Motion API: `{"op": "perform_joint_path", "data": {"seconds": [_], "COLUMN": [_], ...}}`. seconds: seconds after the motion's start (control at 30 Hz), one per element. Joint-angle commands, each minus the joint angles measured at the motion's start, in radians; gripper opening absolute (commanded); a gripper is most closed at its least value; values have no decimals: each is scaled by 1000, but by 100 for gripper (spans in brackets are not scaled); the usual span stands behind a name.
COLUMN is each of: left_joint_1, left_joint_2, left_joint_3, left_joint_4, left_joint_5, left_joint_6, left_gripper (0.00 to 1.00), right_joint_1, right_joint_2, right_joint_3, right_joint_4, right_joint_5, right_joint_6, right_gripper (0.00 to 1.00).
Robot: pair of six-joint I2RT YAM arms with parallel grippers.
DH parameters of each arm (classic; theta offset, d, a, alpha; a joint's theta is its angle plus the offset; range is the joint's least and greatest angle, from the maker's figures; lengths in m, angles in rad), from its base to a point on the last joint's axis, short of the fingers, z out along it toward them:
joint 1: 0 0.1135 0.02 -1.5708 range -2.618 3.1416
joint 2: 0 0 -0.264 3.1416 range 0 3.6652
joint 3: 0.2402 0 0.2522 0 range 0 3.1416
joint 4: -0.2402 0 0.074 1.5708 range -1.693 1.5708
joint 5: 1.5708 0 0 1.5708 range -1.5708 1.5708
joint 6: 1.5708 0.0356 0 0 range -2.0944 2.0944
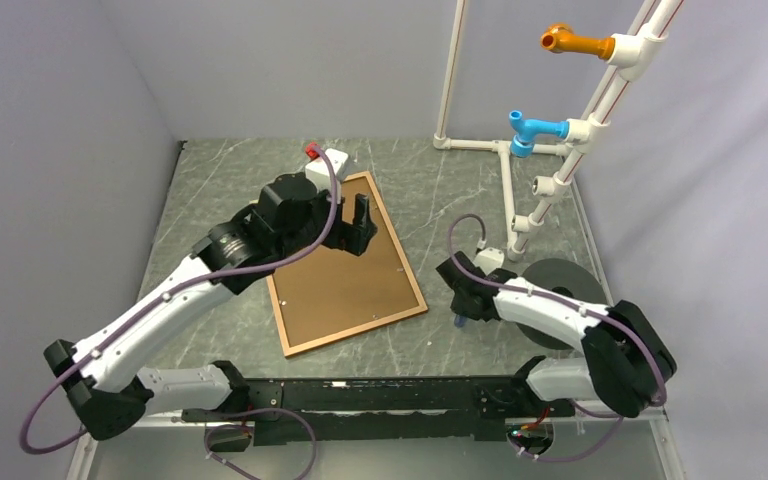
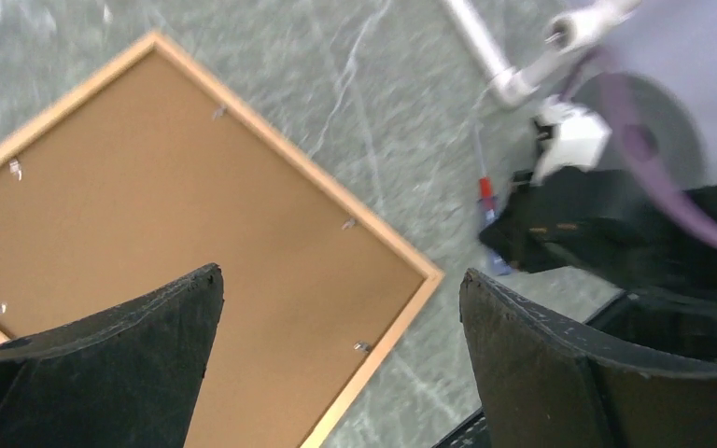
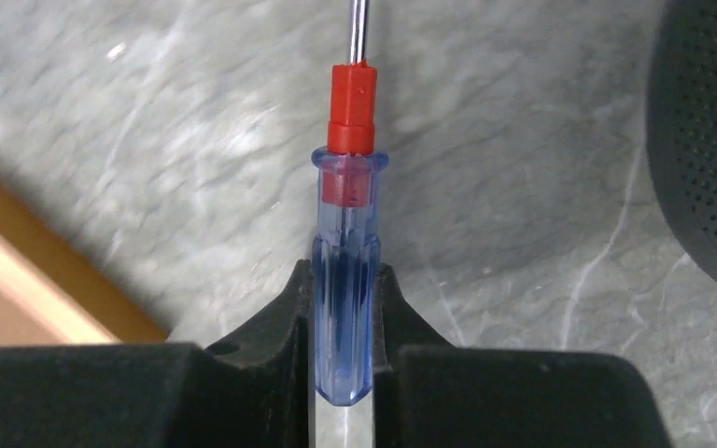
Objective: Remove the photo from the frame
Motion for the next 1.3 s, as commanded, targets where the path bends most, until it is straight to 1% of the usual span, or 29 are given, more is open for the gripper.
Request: {"op": "perform_joint_path", "data": {"seconds": [0.0,0.03,0.07,0.13,0.17,0.23,0.33,0.4,0.43,0.5,0.6,0.73,0.77,0.83,0.93,1.0,1.07,1.1,1.13,1.17,1.2,1.23,1.27], "left_joint_1": [196,254,316,409,441,495,515,510,508,507,507,507,508,507,508,507,508,508,508,509,509,509,510], "left_joint_2": [-4,3,20,66,93,156,243,271,285,326,375,412,417,419,417,415,415,413,412,410,407,407,410], "left_joint_3": [-212,-257,-286,-311,-325,-360,-440,-507,-519,-523,-536,-570,-587,-617,-630,-630,-630,-631,-640,-652,-665,-679,-693], "left_joint_4": [173,219,249,314,353,448,649,775,790,770,759,782,826,898,921,933,954,967,1001,1045,1092,1147,1216], "left_joint_5": [279,372,480,669,745,898,1068,1104,1104,1099,1078,1061,1066,1076,1077,1084,1098,1104,1114,1122,1131,1143,1157], "left_joint_6": [7,-25,-64,-132,-173,-256,-406,-506,-524,-537,-553,-596,-619,-663,-673,-669,-675,-681,-702,-726,-757,-793,-839], "left_gripper": [99,100,100,99,99,99,99,99,99,99,94,87,84,74,58,39,2,0,0,0,0,0,0], "right_joint_1": [78,87,93,93,94,96,99,100,100,107,125,166,179,201,230,250,270,278,289,300,316,327,340], "right_joint_2": [-145,-199,-254,-342,-359,-327,-219,-161,-138,-102,-51,0,4,7,-1,-1,10,17,21,22,16,2,-19], "right_joint_3": [5,-21,-59,-129,-147,-147,-112,-108,-111,-115,-109,-83,-79,-68,-52,-24,15,33,45,52,51,39,12], "right_joint_4": [111,183,284,493,574,696,808,905,966,1049,1126,1130,1122,1095,1025,939,844,813,793,778,774,794,837], "right_joint_5": [7,-46,-133,-347,-469,-605,-738,-807,-839,-864,-891,-876,-860,-820,-718,-623,-533,-509,-489,-459,-430,-399,-377], "right_joint_6": [-198,-271,-352,-469,-489,-493,-459,-416,-394,-354,-323,-322,-324,-333,-345,-361,-371,-382,-390,-393,-391,-391,-392], "right_gripper": [0,0,0,0,0,0,0,0,0,0,0,0,0,0,0,0,0,5,22,47,65,76,81]}}
